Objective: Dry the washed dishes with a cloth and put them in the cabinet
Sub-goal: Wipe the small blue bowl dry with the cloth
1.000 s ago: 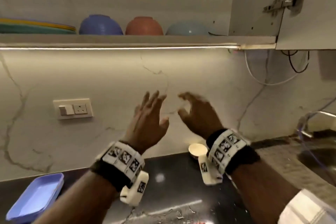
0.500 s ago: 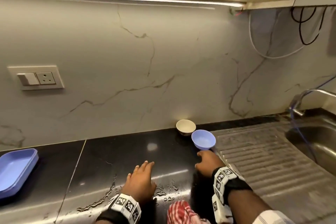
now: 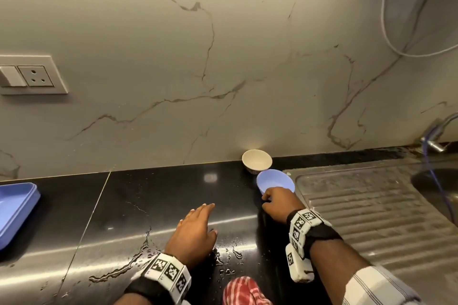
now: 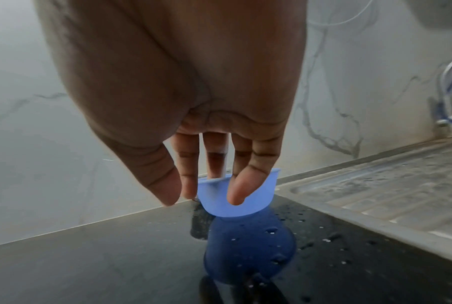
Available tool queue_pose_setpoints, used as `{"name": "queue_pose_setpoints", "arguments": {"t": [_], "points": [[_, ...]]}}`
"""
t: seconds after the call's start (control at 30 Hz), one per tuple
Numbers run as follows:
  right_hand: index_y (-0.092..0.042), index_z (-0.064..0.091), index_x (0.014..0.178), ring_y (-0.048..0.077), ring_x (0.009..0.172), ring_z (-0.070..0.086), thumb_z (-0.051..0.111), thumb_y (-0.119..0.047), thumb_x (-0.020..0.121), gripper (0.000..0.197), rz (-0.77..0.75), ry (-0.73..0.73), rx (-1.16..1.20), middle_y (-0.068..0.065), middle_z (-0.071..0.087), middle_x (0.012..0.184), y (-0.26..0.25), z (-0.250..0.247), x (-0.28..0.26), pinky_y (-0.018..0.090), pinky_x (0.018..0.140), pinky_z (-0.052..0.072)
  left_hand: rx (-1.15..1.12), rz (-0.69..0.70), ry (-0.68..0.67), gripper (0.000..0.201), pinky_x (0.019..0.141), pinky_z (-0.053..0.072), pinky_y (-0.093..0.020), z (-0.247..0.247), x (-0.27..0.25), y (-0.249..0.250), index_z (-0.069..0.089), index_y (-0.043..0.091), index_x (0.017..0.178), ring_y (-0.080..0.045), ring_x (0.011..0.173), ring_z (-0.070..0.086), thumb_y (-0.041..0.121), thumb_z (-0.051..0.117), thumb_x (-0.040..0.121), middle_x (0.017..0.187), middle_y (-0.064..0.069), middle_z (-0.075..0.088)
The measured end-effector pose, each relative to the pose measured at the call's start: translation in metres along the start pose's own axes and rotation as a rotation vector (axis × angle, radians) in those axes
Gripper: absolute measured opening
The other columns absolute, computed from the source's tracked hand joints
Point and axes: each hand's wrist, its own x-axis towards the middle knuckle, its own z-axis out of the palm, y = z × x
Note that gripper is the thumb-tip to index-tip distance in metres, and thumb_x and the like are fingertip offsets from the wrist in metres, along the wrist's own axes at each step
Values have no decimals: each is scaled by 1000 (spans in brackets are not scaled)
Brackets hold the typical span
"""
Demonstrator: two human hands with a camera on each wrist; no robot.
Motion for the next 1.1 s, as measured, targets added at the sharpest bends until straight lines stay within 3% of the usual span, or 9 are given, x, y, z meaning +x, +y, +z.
{"name": "queue_pose_setpoints", "arguments": {"t": [0.1, 0.2, 0.27, 0.4, 0.47, 0.57, 0.8, 0.97, 1.1], "points": [[-22, 75, 100, 21, 100, 65, 59, -24, 85, 22, -98, -96, 3, -1, 72, 106, -19, 7, -20, 32, 93, 52, -12, 18, 8, 68, 122, 26, -41, -2, 6, 2, 22, 30, 156, -18, 150, 26, 34, 53, 95, 162, 4, 29], [-22, 76, 87, 11, 76, 67, 65, -22, 83, 12, -185, -224, 146, -4, 75, 89, -38, 9, -31, 32, 86, 56, -40, 52, 24, 67, 120, 28, -32, -4, 8, 6, 25, 29, 155, -13, 147, 31, 31, 55, 95, 160, 7, 33], [-19, 76, 88, 13, 71, 68, 66, -18, 83, 11, -220, -189, 248, -1, 75, 89, -47, -3, -23, 35, 83, 58, -77, 73, 42, 64, 117, 31, -27, -4, 7, 8, 30, 30, 152, -11, 143, 37, 28, 56, 94, 157, 9, 37], [-22, 65, 123, 24, 114, 62, 62, -22, 89, 34, -135, 103, 97, 3, 67, 123, -49, -31, 19, 35, 99, 49, -39, 102, 27, 61, 117, 29, -28, -3, 0, 5, 33, 35, 151, -11, 144, 35, 26, 53, 95, 155, 10, 39], [-20, 48, 142, 30, 130, 51, 60, -17, 90, 54, -87, 81, -2, 8, 54, 143, -45, -34, 39, 37, 107, 42, 10, 122, 6, 58, 116, 31, -28, -2, -4, 2, 37, 38, 149, -10, 141, 38, 27, 51, 94, 151, 11, 44], [-19, 33, 151, 32, 138, 42, 57, -10, 90, 66, -39, -56, -11, 11, 43, 152, -42, -28, 55, 36, 111, 36, 52, 133, -6, 47, 111, 37, -27, -2, -11, -3, 47, 39, 142, -8, 132, 46, 34, 49, 95, 142, 12, 54], [-16, 51, 140, 31, 125, 53, 62, -14, 88, 53, -32, -52, -106, 13, 52, 139, -30, -19, 56, 32, 103, 43, -7, 85, -8, 40, 96, 46, -27, -11, -19, -1, 53, 34, 136, -10, 115, 58, 43, 50, 98, 124, 9, 66], [-24, 59, 133, 27, 123, 54, 65, -25, 88, 46, -56, -82, -124, 7, 53, 137, -21, -13, 32, 33, 106, 43, 12, -34, -19, 25, 83, 52, -33, -11, -19, 0, 60, 29, 105, -15, 96, 64, 50, 49, 96, 105, 6, 71], [-25, 63, 128, 23, 119, 56, 67, -31, 87, 42, -61, -87, -109, 5, 56, 133, -10, -13, 1, 32, 103, 44, 6, -125, 21, 22, 68, 41, -30, -18, -25, -6, 59, 25, 90, -17, 86, 63, 46, 55, 95, 92, 3, 70]]}}
